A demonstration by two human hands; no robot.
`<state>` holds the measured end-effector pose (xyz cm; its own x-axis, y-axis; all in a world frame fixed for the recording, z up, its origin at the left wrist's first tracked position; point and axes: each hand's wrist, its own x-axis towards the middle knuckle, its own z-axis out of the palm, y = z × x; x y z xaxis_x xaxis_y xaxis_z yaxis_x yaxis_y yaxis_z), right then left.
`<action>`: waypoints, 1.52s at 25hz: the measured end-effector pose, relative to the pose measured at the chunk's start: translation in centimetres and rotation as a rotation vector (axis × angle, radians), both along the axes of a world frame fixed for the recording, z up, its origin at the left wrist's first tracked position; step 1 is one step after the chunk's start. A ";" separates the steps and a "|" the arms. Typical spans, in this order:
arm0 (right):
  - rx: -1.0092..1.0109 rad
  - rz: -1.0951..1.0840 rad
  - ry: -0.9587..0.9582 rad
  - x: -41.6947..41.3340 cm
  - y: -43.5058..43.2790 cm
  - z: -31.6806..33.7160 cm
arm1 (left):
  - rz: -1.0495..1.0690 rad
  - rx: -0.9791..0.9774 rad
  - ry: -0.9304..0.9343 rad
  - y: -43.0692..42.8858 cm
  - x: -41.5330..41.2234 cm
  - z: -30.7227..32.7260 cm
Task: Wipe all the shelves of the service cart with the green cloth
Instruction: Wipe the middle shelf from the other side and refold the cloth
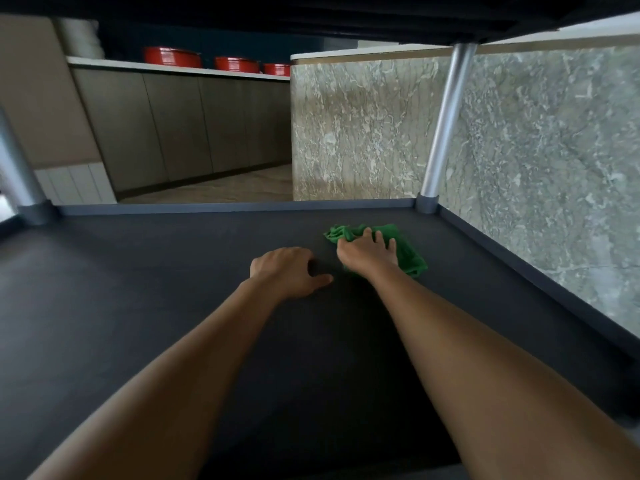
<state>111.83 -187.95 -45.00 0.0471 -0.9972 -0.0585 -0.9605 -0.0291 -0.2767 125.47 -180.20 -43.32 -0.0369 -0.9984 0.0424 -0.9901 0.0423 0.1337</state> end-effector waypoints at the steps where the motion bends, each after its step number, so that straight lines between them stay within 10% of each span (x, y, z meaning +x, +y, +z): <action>1: 0.009 0.036 -0.018 1.5 0.2 0.0 | 0.011 0.011 0.003 0.0 0.1 0.0; 38: 0.006 0.045 0.059 14.6 3.3 -0.5 | -0.103 0.001 0.024 5.0 15.3 1.1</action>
<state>126.44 -184.69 -45.54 0.0885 -0.9937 -0.0689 -0.9730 -0.0715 -0.2195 140.75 -175.20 -42.19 -0.1388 -0.9894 0.0439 -0.9771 0.1440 0.1569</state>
